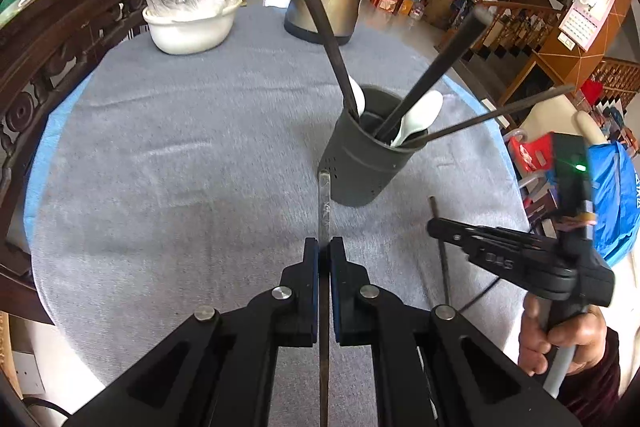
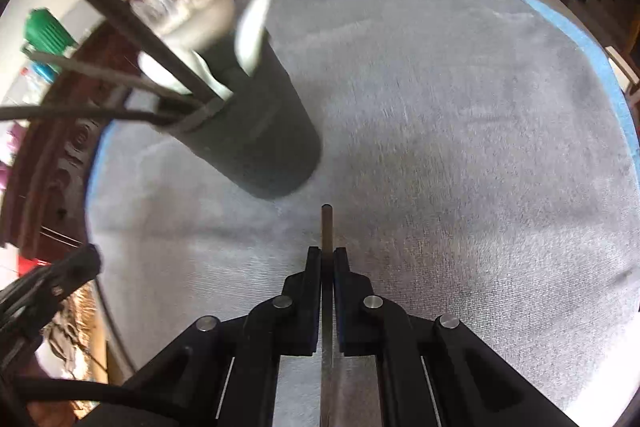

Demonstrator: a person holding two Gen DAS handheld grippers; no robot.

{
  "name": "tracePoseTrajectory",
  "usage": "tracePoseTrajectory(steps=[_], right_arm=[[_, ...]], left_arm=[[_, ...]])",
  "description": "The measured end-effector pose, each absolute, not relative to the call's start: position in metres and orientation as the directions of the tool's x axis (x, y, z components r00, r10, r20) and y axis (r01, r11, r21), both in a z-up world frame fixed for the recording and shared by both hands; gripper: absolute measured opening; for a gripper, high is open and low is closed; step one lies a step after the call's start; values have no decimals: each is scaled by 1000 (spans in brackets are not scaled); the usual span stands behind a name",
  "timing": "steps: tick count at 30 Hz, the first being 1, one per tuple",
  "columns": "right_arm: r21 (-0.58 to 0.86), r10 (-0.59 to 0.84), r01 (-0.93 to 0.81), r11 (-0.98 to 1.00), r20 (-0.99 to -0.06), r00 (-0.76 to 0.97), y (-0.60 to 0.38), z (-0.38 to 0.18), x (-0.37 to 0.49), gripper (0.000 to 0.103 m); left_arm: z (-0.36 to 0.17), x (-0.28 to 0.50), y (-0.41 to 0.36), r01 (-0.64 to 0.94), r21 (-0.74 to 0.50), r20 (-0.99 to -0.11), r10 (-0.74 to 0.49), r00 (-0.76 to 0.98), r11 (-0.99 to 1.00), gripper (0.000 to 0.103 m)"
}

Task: Organize utensils
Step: 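Lift both held chopsticks up and carry them over the grey cup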

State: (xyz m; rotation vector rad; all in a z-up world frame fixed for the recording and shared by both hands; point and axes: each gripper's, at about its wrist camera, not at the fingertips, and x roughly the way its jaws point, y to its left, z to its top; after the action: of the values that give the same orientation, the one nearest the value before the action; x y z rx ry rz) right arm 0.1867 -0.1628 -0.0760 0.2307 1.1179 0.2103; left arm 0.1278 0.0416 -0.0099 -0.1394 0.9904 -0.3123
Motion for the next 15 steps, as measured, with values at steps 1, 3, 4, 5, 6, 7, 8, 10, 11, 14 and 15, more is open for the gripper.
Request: tracePoseTrajectory(steps=[1, 3, 4, 5, 6, 7, 8, 10, 11, 14, 15], right_arm=[[301, 295, -60, 952, -847, 442, -165, -69, 182, 6], [321, 316, -70, 944, -824, 470, -167, -57, 181, 6], [333, 327, -79, 940, -806, 493, -168, -49, 176, 6], [338, 333, -86, 937, -794, 509, -170, -44, 173, 6], [345, 340, -93, 934, -777, 530, -173, -37, 170, 6], [350, 345, -101, 931, -761, 549, -173, -30, 167, 6], [355, 351, -109, 928, -743, 569, -173, -20, 169, 6], [364, 361, -124, 923, -708, 607, -174, -6, 163, 6], [370, 367, -132, 920, -687, 627, -174, 1, 160, 6], [381, 378, -157, 911, -620, 688, -176, 21, 152, 6], [380, 379, -167, 910, -595, 709, -177, 27, 148, 6]], left_arm=[[-6, 127, 42, 193, -256, -795, -320, 515, 947, 5], [0, 126, 44, 191, -253, -787, -317, 529, 948, 5], [3, 126, 44, 191, -253, -783, -317, 536, 948, 5], [6, 125, 44, 191, -254, -778, -318, 542, 948, 5], [9, 125, 45, 191, -254, -773, -318, 549, 948, 5], [12, 124, 45, 191, -253, -767, -317, 558, 948, 5], [16, 123, 46, 191, -252, -761, -317, 566, 949, 5], [23, 122, 47, 192, -256, -747, -320, 582, 947, 5], [28, 120, 48, 192, -260, -736, -323, 595, 946, 5], [40, 117, 51, 194, -256, -704, -320, 634, 947, 5], [44, 116, 52, 194, -257, -691, -320, 648, 947, 5]])
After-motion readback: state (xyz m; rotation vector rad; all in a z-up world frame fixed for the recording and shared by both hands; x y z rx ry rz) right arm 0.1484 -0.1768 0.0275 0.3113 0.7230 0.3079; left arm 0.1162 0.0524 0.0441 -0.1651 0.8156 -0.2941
